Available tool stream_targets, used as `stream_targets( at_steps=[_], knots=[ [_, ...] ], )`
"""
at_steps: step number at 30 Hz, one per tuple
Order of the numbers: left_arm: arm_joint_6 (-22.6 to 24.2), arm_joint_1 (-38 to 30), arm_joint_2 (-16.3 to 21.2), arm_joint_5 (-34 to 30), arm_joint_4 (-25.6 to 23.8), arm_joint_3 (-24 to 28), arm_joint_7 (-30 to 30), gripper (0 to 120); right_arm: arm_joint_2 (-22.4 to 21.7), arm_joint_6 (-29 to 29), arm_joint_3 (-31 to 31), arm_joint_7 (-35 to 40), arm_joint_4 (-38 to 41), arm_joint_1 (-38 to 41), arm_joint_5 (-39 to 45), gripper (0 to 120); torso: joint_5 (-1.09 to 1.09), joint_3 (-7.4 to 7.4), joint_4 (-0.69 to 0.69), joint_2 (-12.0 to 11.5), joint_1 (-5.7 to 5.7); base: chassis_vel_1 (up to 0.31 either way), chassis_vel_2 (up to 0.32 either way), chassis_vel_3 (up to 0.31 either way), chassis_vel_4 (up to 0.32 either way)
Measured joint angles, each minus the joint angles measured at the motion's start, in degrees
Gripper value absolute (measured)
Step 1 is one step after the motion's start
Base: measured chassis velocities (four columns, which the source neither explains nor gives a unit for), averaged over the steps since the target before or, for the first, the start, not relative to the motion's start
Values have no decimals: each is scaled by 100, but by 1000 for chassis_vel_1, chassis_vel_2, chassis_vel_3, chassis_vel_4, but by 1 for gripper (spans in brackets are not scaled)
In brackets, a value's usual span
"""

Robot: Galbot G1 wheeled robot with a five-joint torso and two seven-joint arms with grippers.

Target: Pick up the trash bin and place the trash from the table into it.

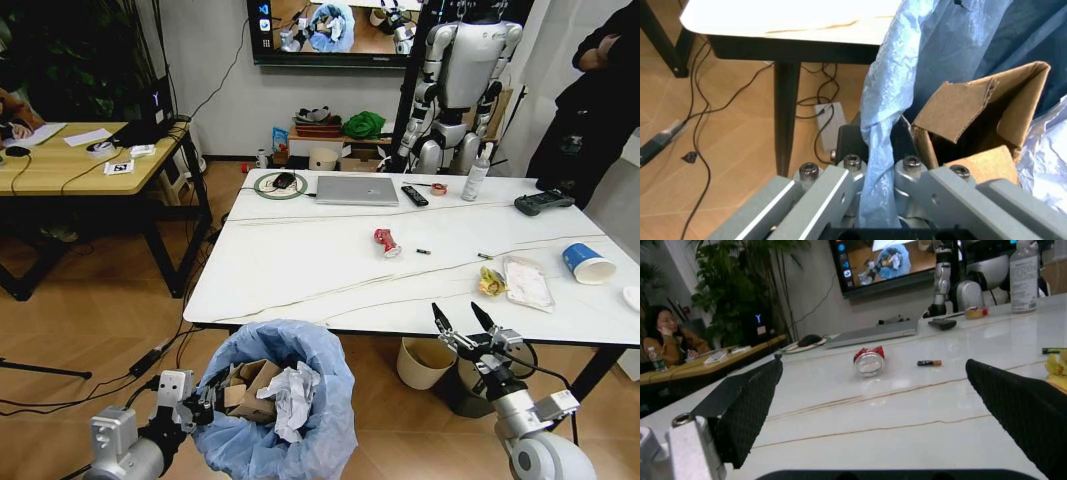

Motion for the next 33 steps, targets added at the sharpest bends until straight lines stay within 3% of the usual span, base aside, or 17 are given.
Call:
stream_targets(
  at_steps=[33],
  knots=[
    [9, 3, -12, 9, -25, 36, -4, 0, -8, 62, -46, -32, -2, -4, -2, 100, 0, 0, 0, 2, 0, -62, -63, 64, 62]
  ],
)
